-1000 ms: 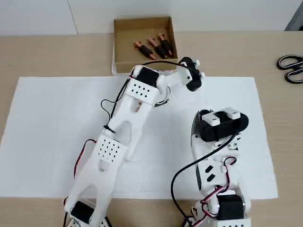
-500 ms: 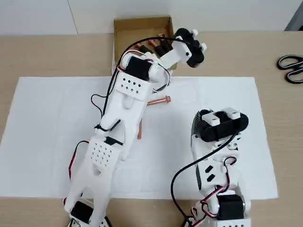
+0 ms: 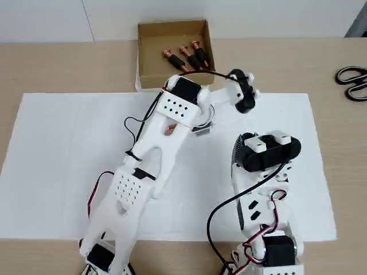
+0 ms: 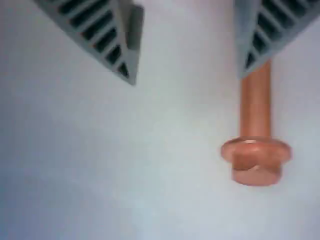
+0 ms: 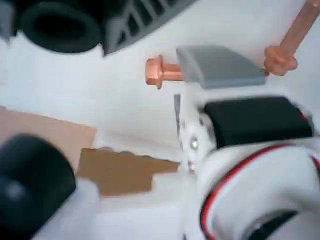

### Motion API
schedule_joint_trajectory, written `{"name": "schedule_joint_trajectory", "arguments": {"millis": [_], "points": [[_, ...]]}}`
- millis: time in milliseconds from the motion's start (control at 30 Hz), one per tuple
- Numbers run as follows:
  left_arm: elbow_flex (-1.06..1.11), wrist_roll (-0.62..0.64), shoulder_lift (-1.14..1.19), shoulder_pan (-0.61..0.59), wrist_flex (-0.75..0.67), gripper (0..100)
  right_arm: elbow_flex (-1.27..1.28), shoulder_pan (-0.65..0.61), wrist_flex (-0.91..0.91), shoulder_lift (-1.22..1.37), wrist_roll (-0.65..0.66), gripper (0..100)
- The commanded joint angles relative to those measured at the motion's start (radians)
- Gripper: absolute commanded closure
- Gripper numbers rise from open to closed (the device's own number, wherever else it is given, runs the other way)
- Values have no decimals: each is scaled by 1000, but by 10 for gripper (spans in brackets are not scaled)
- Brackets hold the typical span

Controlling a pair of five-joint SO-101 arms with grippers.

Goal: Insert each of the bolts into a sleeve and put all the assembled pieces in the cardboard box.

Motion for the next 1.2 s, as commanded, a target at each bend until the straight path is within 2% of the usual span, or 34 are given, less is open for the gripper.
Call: {"name": "schedule_joint_trajectory", "arguments": {"millis": [0, 367, 767, 933, 1167], "points": [[16, -20, -55, -6, -2, 870, -9, 2, -15, -8, 8, 994], [36, -103, 11, -52, -97, 872, -9, 2, -15, -8, 8, 994], [35, -104, 114, -51, -210, 874, -9, 7, -13, -8, 8, 994], [36, -104, 114, -52, -229, 874, -9, 4, -13, -8, 8, 994], [31, -104, 104, -46, -184, 874, -9, 2, -13, -8, 8, 994]]}}
